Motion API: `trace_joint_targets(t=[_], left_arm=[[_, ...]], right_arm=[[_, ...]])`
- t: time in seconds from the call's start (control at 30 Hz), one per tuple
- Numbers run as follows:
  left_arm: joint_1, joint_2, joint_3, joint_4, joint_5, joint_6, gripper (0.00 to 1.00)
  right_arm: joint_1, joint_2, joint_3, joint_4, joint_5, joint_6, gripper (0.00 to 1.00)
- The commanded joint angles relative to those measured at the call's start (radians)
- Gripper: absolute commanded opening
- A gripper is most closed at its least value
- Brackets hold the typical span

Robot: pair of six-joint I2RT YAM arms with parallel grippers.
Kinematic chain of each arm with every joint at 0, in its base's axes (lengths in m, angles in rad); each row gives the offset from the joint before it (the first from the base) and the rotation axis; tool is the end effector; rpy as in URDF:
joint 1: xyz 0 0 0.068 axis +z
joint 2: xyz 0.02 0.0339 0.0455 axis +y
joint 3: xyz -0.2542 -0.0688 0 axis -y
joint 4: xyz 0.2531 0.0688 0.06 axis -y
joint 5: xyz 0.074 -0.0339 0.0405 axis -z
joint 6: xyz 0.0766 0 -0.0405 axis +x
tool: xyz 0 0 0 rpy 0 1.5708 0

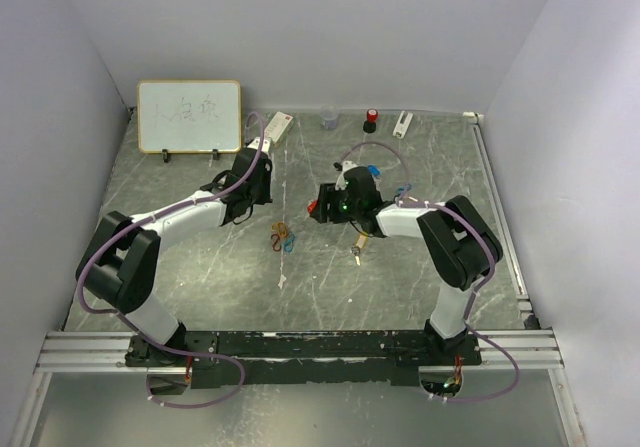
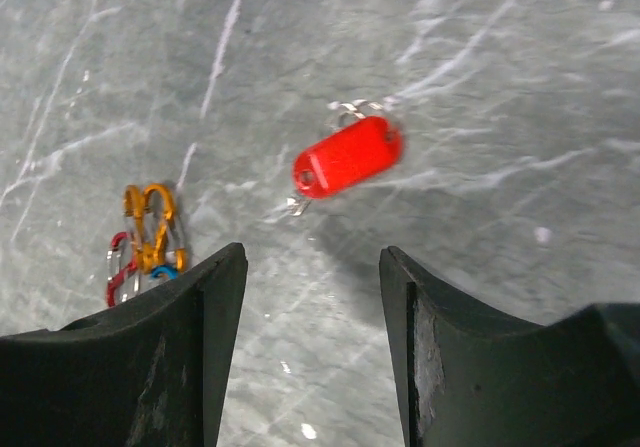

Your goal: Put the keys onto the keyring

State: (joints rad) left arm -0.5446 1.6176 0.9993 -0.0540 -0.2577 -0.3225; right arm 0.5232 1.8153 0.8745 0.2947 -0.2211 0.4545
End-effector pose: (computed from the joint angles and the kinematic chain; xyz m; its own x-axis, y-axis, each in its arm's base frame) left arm 0.3426 -0.1847 0.1774 -0.6100 0.0111 -0.7924 0.1446 0.9847 -0.0974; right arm 0.3363 0.2134 0.1014 -0.7492 0.0623 -0.6594 -0.3453 0.8128 0.4692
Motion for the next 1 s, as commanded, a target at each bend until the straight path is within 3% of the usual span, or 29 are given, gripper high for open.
trace_joint_targets(t=[0.0,0.97], left_arm=[[0.005,-0.039,0.016,-0.014,0.012,-0.008,0.07],[0.021,-0.052,0.012,-0.012,0.021,-0.004,0.07]], right_arm=[[0.037,0.038,0.003,0.055,-0.019,0.029,0.56],[0.055,0.258,0.202,0.064,-0.011,0.043,0.56]])
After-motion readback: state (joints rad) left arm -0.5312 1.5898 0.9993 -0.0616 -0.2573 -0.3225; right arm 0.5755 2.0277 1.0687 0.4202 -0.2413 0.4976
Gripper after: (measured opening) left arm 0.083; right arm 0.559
